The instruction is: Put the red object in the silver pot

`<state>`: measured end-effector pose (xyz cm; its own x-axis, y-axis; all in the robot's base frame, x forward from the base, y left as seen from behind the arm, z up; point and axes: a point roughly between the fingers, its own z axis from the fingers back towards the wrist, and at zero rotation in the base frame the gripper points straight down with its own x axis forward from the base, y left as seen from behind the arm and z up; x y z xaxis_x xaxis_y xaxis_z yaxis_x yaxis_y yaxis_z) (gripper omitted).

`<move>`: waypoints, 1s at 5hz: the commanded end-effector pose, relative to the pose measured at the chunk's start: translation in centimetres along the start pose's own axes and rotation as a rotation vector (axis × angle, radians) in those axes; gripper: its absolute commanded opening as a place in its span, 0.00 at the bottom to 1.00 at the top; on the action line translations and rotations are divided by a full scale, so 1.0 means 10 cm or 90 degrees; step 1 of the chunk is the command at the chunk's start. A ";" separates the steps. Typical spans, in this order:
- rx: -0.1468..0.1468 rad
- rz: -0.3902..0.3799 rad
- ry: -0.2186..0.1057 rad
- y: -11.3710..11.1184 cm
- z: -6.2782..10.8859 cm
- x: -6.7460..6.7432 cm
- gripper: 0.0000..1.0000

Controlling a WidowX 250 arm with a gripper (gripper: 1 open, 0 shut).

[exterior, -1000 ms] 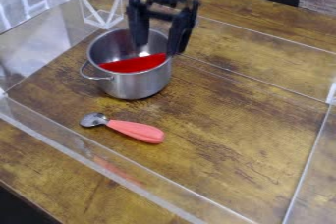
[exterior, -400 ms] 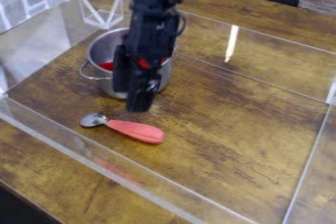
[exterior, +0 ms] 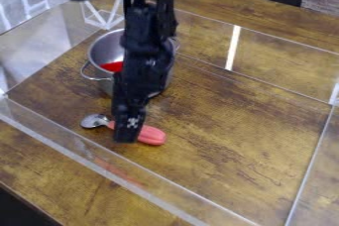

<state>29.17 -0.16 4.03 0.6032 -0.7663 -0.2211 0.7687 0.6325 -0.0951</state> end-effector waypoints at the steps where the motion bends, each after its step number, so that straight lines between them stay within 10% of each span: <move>1: 0.078 -0.070 -0.045 0.05 0.18 0.05 1.00; 5: 0.165 -0.155 -0.094 0.05 0.20 0.12 1.00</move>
<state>29.63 -0.70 2.97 0.4063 -0.9048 -0.1273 0.9136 0.4046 0.0407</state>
